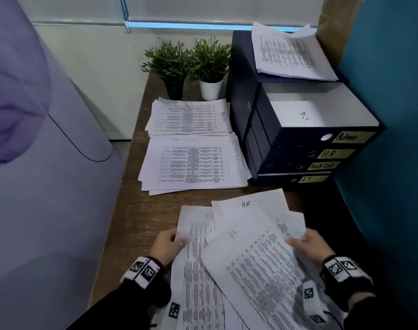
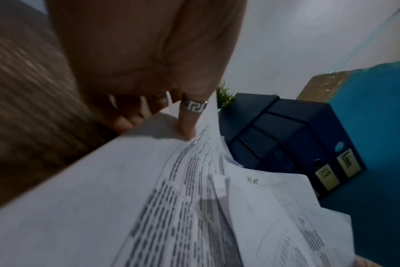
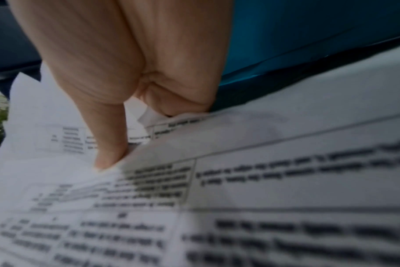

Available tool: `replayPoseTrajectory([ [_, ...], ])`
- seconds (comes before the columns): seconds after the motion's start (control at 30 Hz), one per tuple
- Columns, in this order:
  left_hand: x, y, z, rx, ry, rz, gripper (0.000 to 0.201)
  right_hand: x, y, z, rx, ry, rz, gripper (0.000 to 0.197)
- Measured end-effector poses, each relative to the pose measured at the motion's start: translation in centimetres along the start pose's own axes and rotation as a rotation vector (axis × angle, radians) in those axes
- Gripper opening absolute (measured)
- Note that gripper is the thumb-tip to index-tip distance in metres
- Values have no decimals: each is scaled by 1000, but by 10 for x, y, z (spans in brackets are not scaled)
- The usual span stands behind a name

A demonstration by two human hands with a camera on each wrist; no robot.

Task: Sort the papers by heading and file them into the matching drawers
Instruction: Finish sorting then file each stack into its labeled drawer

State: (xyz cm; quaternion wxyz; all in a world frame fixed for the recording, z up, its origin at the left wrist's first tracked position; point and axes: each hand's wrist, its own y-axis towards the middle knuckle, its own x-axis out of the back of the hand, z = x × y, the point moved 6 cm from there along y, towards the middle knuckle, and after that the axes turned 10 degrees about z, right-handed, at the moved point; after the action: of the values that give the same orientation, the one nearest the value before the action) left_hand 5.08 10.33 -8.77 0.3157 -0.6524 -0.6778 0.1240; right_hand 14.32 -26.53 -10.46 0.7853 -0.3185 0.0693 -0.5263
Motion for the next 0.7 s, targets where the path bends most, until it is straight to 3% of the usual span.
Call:
replayPoseTrajectory([
  [0.07,10,-8,-13,-109,-109,-46,17,-2,-10,9,34,10,-28,36],
  [0.17,40,-24,-45,-267,-342,-115,15,-3,-29,35,137,107,-68,18],
  [0.3,74,-53,-98,-512,-221,-109,20,-13,-55,96,354,236,-50,31],
  [0.4,93,-73,-129,-635,-236,-99,16,-35,-69,144,462,286,5,16],
  [0.57,115,-95,-162,-784,-364,-104,32,-71,-73,202,575,442,92,36],
  [0.7,124,-104,-170,-826,-536,-73,50,-86,-77,238,616,475,71,57],
])
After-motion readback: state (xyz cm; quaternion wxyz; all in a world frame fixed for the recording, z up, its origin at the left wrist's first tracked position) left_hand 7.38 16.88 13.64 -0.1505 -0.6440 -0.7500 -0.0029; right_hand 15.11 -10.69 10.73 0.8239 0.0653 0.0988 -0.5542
